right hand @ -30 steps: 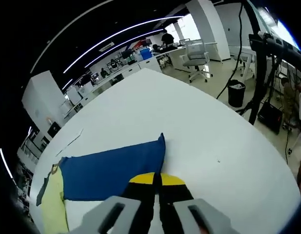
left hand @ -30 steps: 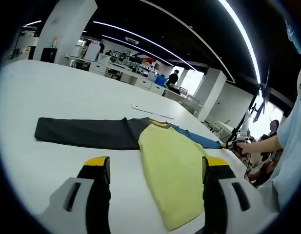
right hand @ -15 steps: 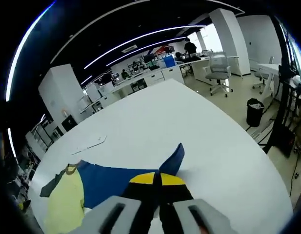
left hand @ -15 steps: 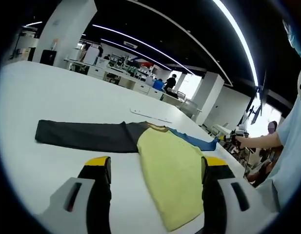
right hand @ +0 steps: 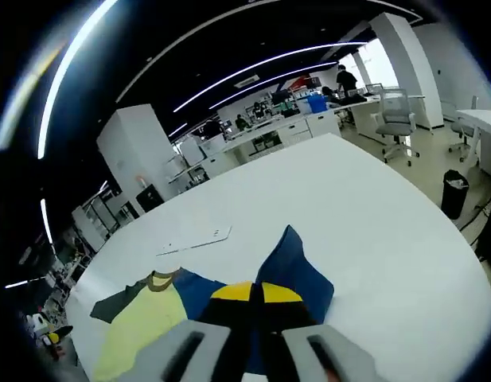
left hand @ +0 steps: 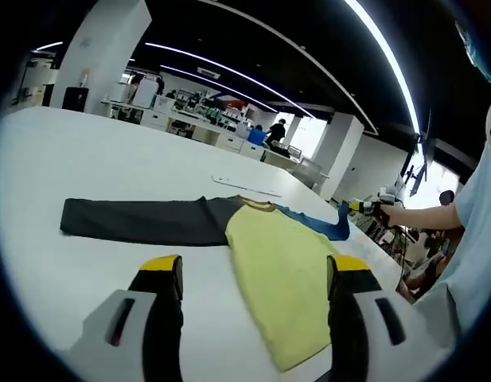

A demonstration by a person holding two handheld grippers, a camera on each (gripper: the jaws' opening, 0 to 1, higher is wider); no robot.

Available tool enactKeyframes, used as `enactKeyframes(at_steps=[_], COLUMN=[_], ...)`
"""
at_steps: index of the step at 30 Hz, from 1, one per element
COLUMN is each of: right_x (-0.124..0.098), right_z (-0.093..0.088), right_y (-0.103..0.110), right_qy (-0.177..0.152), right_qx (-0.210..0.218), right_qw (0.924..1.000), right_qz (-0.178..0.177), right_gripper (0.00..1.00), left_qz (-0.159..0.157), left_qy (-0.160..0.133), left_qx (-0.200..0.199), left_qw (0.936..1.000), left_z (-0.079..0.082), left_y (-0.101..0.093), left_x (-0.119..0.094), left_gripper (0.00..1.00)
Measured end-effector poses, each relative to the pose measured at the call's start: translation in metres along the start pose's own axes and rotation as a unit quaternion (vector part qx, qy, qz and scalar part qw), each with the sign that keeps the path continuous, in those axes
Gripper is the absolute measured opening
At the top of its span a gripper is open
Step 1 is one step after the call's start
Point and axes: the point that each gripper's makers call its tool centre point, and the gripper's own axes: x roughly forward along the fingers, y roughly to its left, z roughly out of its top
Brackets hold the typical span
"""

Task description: Fold the garment on the visible template until the final outline fits inside the template.

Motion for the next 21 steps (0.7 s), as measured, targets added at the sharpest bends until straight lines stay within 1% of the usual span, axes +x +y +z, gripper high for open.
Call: enactKeyframes(at_steps=[2, 4, 5, 6, 8, 9, 10, 11, 14, 18, 21], right_x=[0.007, 0.015, 0.02, 0.024, 0.033, 0.039, 0.043, 0.05, 0.063, 0.081, 0.091], right_z=[0.002, 0.005, 0.005, 0.006, 0.004, 0.002, 0.002, -0.001, -0.003, -0.011, -0.012], right_y=[0.016, 0.038, 0.053, 0.063, 0.084, 0.095, 0.1, 0.11, 0.125, 0.154, 0.178], right_qy=[0.003, 0.003, 0.006, 0.008, 0.015, 0.021, 0.022, 0.028, 0.035, 0.052, 0.055], right_qx=[-0.004, -0.006, -0.005, -0.007, -0.016, -0.027, -0.029, -0.027, -0.027, -0.048, -0.049], right_qw=[0.9998, 0.9989, 0.9979, 0.9972, 0.995, 0.9937, 0.9933, 0.9921, 0.9894, 0.9826, 0.9778], right_qz=[0.021, 0.046, 0.064, 0.074, 0.097, 0.106, 0.109, 0.12, 0.138, 0.172, 0.196], right_gripper=[0.0, 0.0, 0.0, 0.0, 0.0, 0.0, 0.0, 0.0, 0.0, 0.0, 0.0], left_qz=[0.003, 0.004, 0.005, 0.006, 0.005, 0.005, 0.005, 0.005, 0.004, 0.008, 0.009], left_qy=[0.0, -0.001, 0.0, -0.001, -0.004, -0.005, -0.004, -0.001, 0.005, 0.011, 0.01], left_qx=[0.003, 0.005, 0.005, 0.005, 0.008, 0.011, 0.012, 0.015, 0.023, 0.031, 0.03], left_qw=[1.0, 1.0, 1.0, 1.0, 0.9999, 0.9999, 0.9999, 0.9999, 0.9997, 0.9994, 0.9995], left_z=[0.0, 0.0, -0.001, 0.0, 0.0, 0.001, 0.001, 0.0, -0.001, -0.003, -0.002], left_y=[0.001, 0.002, 0.003, 0.004, 0.003, 0.004, 0.004, 0.004, 0.005, 0.01, 0.012], left_x=[-0.001, -0.002, -0.002, -0.002, -0.002, -0.002, -0.003, -0.003, -0.003, -0.005, -0.007], left_gripper=[0.71, 0.71, 0.71, 0.72, 0.72, 0.72, 0.73, 0.73, 0.75, 0.74, 0.74])
